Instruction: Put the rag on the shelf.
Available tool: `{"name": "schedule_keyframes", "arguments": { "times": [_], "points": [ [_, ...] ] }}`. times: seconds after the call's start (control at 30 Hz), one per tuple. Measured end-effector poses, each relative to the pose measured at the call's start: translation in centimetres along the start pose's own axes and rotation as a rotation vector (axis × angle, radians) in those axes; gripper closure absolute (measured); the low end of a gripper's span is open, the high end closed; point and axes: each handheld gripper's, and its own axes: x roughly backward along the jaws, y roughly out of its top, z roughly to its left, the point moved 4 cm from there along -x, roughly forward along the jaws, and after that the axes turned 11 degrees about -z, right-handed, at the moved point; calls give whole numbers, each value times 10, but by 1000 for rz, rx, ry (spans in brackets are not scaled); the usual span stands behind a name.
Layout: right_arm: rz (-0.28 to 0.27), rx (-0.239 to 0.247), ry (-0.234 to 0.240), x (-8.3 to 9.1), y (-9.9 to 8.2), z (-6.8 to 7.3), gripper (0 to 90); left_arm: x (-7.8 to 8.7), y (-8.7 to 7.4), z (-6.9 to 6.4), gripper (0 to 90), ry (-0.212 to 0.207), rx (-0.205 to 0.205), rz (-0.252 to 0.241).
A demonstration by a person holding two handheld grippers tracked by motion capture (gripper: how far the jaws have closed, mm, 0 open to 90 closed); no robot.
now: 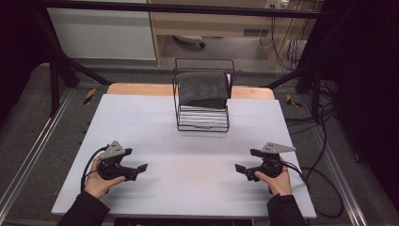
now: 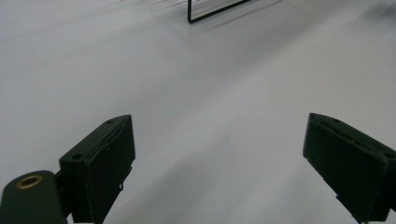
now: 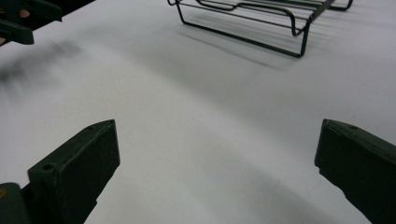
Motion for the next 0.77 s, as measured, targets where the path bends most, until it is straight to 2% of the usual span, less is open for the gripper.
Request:
{"name": "schedule_keyframes", "arguments": {
  "times": [0.17, 0.3, 0.77],
  "points": [
    [37, 25, -15, 4, -14, -6, 9, 2, -9, 3, 92, -1, 6, 9],
    [49, 15, -12, 8, -21, -7, 9, 3, -15, 4, 87, 4, 8, 21],
    [52, 18, -11, 12, -24, -8, 9, 8, -23, 8, 84, 11, 12, 36]
  ]
}}
